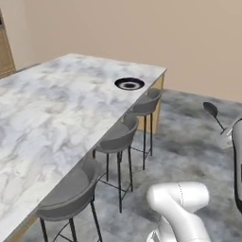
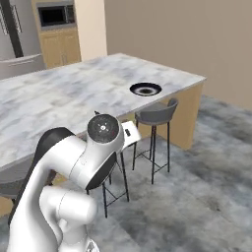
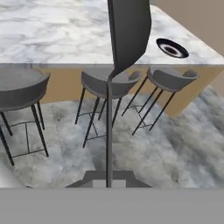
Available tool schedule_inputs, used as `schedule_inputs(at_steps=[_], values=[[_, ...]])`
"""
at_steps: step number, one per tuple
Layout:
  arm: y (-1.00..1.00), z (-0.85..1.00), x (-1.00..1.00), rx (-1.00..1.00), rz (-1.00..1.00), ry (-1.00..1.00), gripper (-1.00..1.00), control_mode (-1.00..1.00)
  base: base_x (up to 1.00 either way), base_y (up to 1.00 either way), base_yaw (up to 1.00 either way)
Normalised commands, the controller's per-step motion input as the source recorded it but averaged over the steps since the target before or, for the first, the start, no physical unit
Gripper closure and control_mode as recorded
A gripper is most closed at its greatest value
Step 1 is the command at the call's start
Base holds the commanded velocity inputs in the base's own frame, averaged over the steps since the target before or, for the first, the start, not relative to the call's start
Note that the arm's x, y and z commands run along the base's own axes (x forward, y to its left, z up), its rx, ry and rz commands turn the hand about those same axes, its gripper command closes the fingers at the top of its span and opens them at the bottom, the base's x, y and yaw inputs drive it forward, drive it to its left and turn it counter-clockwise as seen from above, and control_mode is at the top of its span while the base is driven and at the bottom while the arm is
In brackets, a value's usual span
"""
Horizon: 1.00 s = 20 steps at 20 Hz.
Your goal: Take the fork and place it on the left side of the plate. Then take the spoon and place it on the right side of the plate. Make sure they're directly next to the plate.
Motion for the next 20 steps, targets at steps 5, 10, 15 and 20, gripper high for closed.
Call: schedule_inputs(at_steps=[5, 10, 15, 20], values=[[0.00, 0.00, 0.00, 0.00, 0.00, 0.00, 1.00, 1.00, 0.51, -0.72, 0.27], [0.00, 0.00, 0.00, 0.00, 0.00, 0.00, 1.00, 1.00, 0.47, -0.67, 0.29], [0.00, 0.00, 0.00, 0.00, 0.00, 0.00, 1.00, 1.00, 0.28, -0.75, 0.29], [0.00, 0.00, 0.00, 0.00, 0.00, 0.00, 1.00, 1.00, 0.24, -0.73, 0.30]])
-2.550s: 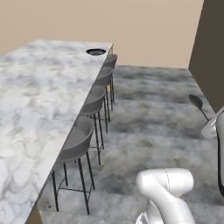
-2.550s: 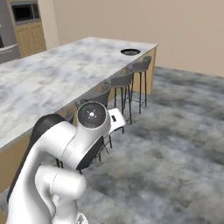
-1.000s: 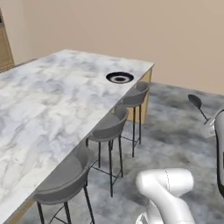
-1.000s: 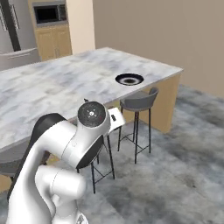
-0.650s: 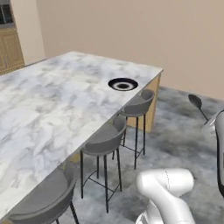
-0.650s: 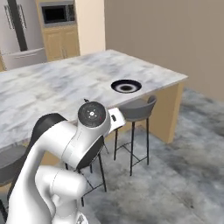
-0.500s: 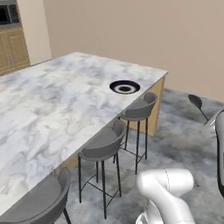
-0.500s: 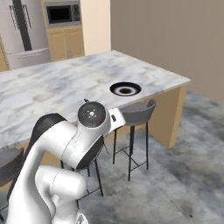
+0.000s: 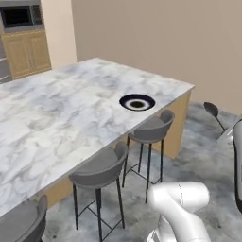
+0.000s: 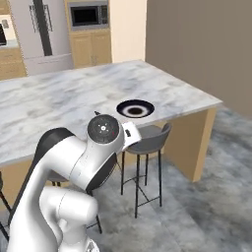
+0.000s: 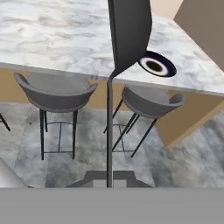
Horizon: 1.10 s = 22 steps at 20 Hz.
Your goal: Take the fork and place it on the left side of the plate. Then take the spoon and place it on the right side of the plate. Make sure they're directly next to the plate.
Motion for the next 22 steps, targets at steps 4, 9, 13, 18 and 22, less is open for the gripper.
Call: schedule_inputs(at_steps=[4, 9, 13, 18, 22], values=[[0.00, 0.00, 0.00, 0.00, 0.00, 0.00, 1.00, 1.00, 0.23, -0.71, 0.30], [0.00, 0.00, 0.00, 0.00, 0.00, 0.00, 1.00, 1.00, 0.22, -0.69, 0.31], [0.00, 0.00, 0.00, 0.00, 0.00, 0.00, 1.00, 1.00, 0.28, -0.67, 0.31], [0.00, 0.00, 0.00, 0.00, 0.00, 0.00, 1.00, 1.00, 0.40, -0.62, 0.32], [0.00, 0.00, 0.00, 0.00, 0.00, 0.00, 1.00, 1.00, 0.65, -0.52, 0.36]])
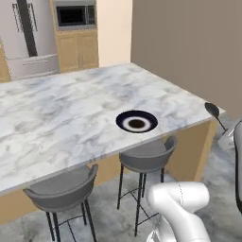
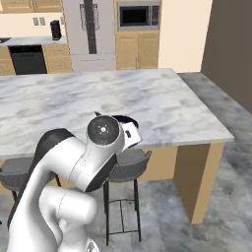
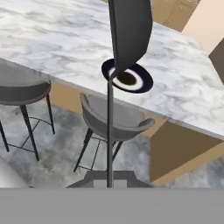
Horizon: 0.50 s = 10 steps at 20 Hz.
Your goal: Take the fork and place it on the left side of the plate. Then take the spoon and place it on the right side of the plate. Make sure they're directly next to the plate.
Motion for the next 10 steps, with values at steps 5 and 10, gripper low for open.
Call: schedule_inputs(at_steps=[5, 10], values=[[0.00, 0.00, 0.00, 0.00, 0.00, 0.00, 1.00, 1.00, 0.75, -0.42, 0.39], [0.00, 0.00, 0.00, 0.00, 0.00, 0.00, 1.00, 1.00, 0.82, -0.43, 0.37]])
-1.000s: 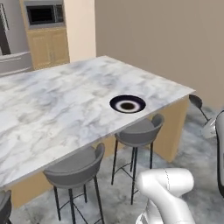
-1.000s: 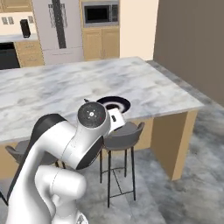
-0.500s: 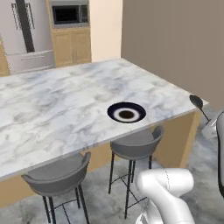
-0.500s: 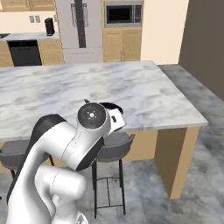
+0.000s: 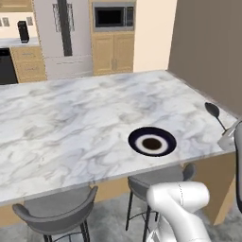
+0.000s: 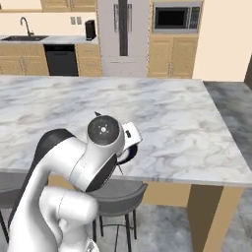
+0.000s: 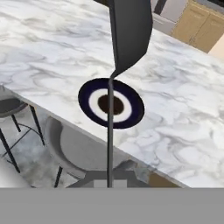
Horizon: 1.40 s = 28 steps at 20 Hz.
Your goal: Take the fork and place it on the left side of the plate. Then take the spoon and place it on the right side of the plate. Make sure they're directly next to the plate.
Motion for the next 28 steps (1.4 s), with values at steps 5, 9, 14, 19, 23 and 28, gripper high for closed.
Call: schedule_inputs(at_steps=[5, 9, 14, 19, 23, 28], values=[[0.00, 0.00, 0.00, 0.00, 0.00, 0.00, 1.00, 1.00, 0.66, -0.46, 0.23], [-0.30, -0.08, 0.42, 0.02, -0.01, 0.24, 1.00, -1.00, 0.11, -0.09, 0.01], [-0.42, -0.17, 0.75, 0.04, -0.18, 0.51, 1.00, -1.00, 0.00, 0.00, 0.00], [-0.33, -0.32, 0.57, 0.02, -0.13, 0.38, 1.00, -1.00, 0.00, 0.00, 0.00], [-0.08, -0.61, 0.41, 0.03, -0.06, 0.20, 1.00, -1.00, 0.00, 0.00, 0.00], [0.00, -0.57, 0.02, 0.00, 0.00, 0.11, 1.00, -1.00, 0.00, 0.00, 0.00]])
